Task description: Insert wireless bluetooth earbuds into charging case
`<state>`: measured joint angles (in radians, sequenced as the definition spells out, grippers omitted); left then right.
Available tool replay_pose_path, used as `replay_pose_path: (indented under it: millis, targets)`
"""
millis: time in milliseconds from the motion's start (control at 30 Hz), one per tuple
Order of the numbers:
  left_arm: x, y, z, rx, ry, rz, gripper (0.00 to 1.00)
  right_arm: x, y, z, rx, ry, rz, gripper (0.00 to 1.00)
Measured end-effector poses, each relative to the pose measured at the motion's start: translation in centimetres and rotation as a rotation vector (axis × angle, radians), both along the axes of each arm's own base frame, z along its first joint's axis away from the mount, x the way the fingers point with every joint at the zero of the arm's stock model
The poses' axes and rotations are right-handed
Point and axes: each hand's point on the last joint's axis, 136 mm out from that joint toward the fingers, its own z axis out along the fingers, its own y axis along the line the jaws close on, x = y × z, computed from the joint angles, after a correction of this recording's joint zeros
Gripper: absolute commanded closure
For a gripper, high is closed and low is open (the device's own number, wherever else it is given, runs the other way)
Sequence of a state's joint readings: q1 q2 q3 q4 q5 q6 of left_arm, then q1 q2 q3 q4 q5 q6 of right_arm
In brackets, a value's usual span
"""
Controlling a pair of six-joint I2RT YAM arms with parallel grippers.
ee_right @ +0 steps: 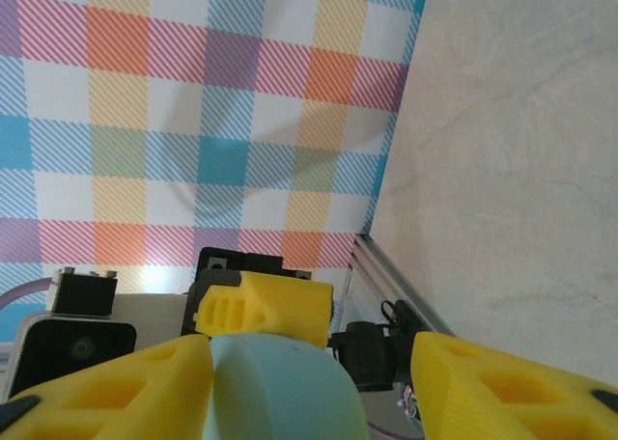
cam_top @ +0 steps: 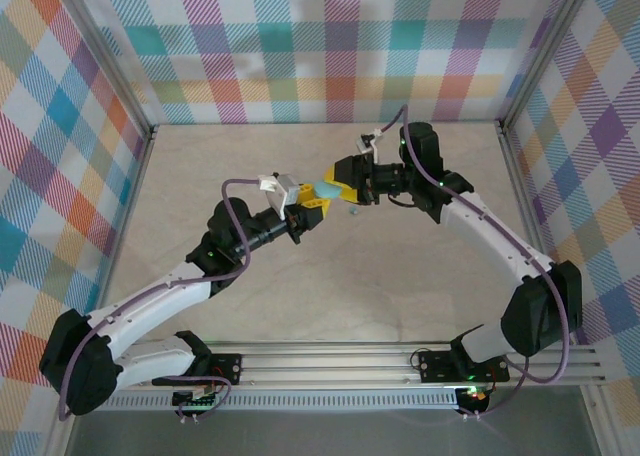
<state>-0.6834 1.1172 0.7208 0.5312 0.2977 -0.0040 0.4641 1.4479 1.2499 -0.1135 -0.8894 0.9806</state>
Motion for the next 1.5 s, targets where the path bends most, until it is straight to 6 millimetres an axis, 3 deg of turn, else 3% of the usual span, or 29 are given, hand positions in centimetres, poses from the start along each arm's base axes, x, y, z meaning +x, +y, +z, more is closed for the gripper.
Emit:
replay_pose_path:
  millis: [300,500,600,767,967,1033,1267,1500]
  targets:
    - [0.7,0.2,0.0,-0.006,-0.007,0.016,1.0,-1.1,0.8,0.3,0.036,0.035,0.077,0.53]
    - [0.9,0.3,-0.4,0.001,0.002,0.019,1.0,-1.0,1.1,0.3,0.046,0.04,0.088,0.7]
    - [0.8,0.3,-0.7,0.004,0.006,0.02,1.0,-1.1,1.2,0.3,0.047,0.041,0.091,0.74]
    - [0.6,0.7,-1.1,0.005,0.011,0.03,0.54,-1.2,1.4,-0.1,0.04,0.052,0.096,0.77]
    - [0.4,2.5,-1.7,0.007,0.024,0.102,0.19,-0.6,1.4,-1.4,0.005,0.074,0.066,0.81]
    - [0.4,3.0,-1.7,0.007,0.024,0.124,0.0,0.1,1.1,-2.2,-0.013,0.084,0.044,0.81]
    - [0.2,4.8,-2.7,0.033,0.052,0.202,0.0,3.0,-1.4,-5.4,-0.094,0.118,-0.054,0.83]
    - [0.5,7.5,-4.8,0.073,0.124,0.336,0.0,8.3,-8.8,-10.4,-0.201,0.155,-0.249,0.84]
